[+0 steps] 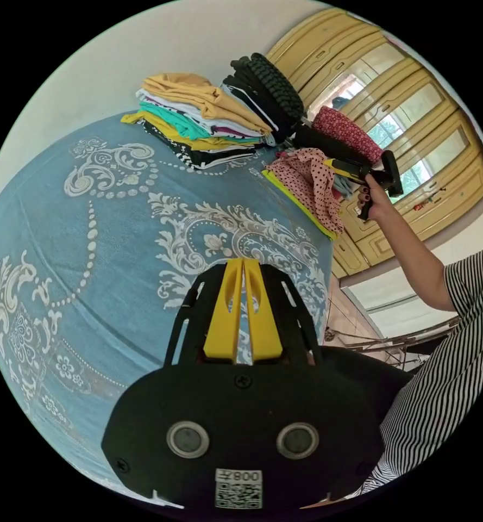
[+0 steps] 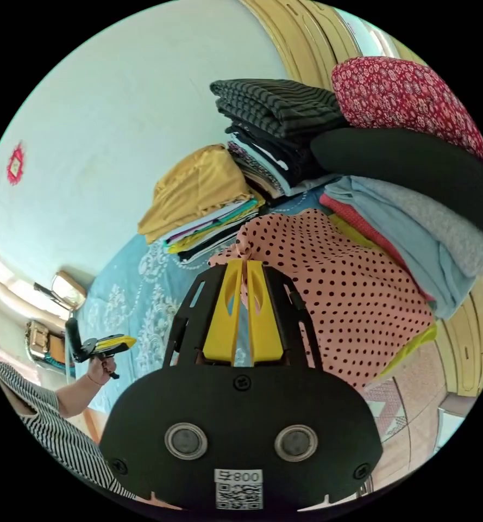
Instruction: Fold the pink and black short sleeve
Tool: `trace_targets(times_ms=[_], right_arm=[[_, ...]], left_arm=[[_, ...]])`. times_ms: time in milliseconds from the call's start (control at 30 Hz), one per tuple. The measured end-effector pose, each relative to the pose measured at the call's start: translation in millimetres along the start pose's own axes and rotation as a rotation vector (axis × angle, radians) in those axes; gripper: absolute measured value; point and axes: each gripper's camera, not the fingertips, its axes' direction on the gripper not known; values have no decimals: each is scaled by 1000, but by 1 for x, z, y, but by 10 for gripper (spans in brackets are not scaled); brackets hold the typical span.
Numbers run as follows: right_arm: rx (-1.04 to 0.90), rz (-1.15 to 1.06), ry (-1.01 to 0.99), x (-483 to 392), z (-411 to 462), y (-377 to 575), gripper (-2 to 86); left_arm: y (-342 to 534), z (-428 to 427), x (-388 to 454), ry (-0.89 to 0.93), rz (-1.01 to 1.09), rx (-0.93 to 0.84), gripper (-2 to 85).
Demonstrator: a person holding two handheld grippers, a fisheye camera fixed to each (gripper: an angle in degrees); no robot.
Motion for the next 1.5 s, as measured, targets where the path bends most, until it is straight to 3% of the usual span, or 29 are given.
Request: trace_targets(times_ms=[233,367,600,700,1000,1100,1367,1500], right_arm=[[72,-90,-383,-40,-81,8,7],[74,-219,-654,-96,-161,5,7],[98,-482,-926,-184,-294,-10,6],[50,-534,-1035,-210,-313,-17,6],[-159,-583,-1190,-261,-288,-30,5],[-213,-588,-1224,-273,-277,-41,5],[-343,-684,-1184,-310,-264,-66,5],[-367,-703,-1172,-311,-265,-87,6]], left_arm=[[163,-91,41,16,41,143,4],[289,-154,82,2,-43,227,14],[456,-236,134,103,-80,436,68],[506,-269,154,90,-55,518,95],[637,-333,196,-16,-53,686,131],[667,-337,199,53,-43,690,131],[690,-355,226,14,79,709,113],[710,-364,226,-12,46,768,83]])
